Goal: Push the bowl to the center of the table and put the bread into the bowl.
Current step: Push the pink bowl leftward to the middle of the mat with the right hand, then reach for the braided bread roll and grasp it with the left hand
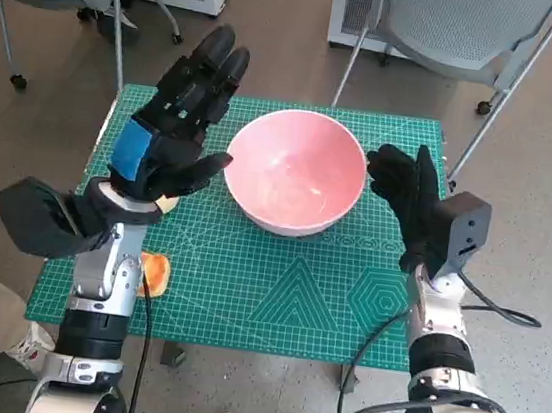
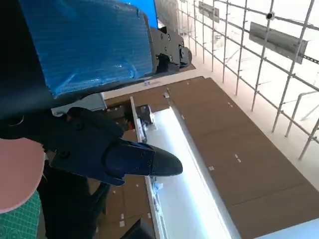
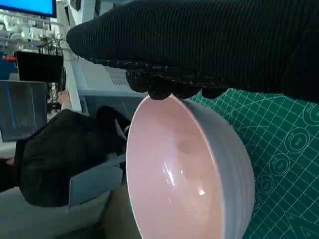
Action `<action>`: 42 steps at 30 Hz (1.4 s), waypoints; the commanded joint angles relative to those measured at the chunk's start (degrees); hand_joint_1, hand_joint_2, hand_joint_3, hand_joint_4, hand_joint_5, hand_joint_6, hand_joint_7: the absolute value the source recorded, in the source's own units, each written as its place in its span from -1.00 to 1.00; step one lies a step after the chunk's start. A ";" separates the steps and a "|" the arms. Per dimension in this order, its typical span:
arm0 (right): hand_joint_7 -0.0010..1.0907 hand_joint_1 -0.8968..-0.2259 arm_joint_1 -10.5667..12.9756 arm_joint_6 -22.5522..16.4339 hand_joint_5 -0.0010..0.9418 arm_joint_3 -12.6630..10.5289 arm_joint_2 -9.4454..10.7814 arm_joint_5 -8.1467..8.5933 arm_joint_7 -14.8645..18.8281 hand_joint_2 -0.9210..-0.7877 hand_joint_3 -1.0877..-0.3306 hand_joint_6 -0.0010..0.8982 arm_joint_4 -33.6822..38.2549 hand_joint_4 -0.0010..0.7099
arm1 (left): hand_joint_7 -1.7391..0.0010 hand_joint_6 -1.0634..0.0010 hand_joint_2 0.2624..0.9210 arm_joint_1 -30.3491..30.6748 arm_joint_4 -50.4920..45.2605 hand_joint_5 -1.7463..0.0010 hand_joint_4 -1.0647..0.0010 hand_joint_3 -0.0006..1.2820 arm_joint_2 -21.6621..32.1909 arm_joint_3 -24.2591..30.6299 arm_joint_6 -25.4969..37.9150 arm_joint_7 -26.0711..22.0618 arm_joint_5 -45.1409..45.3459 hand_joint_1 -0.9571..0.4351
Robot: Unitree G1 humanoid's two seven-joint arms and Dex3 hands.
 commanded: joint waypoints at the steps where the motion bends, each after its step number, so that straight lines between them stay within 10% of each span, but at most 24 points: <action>1: -0.84 -0.28 0.98 0.63 -0.99 -0.02 -0.39 -0.43 0.37 -1.00 -0.50 -0.78 0.19 -0.67 | 0.95 0.62 1.00 -0.76 0.04 1.00 0.91 -0.71 0.11 0.09 -0.63 -0.25 -0.20 -0.57; 17: -0.83 -0.29 -1.12 -5.42 -1.00 -2.39 -2.02 3.05 2.83 -1.00 -0.52 -0.78 -7.35 -0.72 | 0.95 0.63 1.00 -0.58 0.00 1.00 0.91 -0.71 0.38 0.28 -0.80 -0.11 -0.04 -0.56; 32: -0.82 -0.31 3.41 -18.23 -0.99 -1.15 1.99 10.25 13.27 -1.00 -0.54 -0.81 -25.51 -0.82 | 0.95 0.62 1.00 -0.37 -1.07 1.00 0.91 -0.71 0.08 0.12 -0.22 -0.16 -0.57 -0.56; 42: -0.76 -0.28 6.82 -19.55 -0.97 1.50 2.43 12.65 16.23 -1.00 -0.53 -0.74 -35.38 -0.75 | 0.95 0.62 1.00 0.03 -2.50 1.00 0.91 -0.71 0.18 0.16 0.26 -0.17 -0.90 -0.56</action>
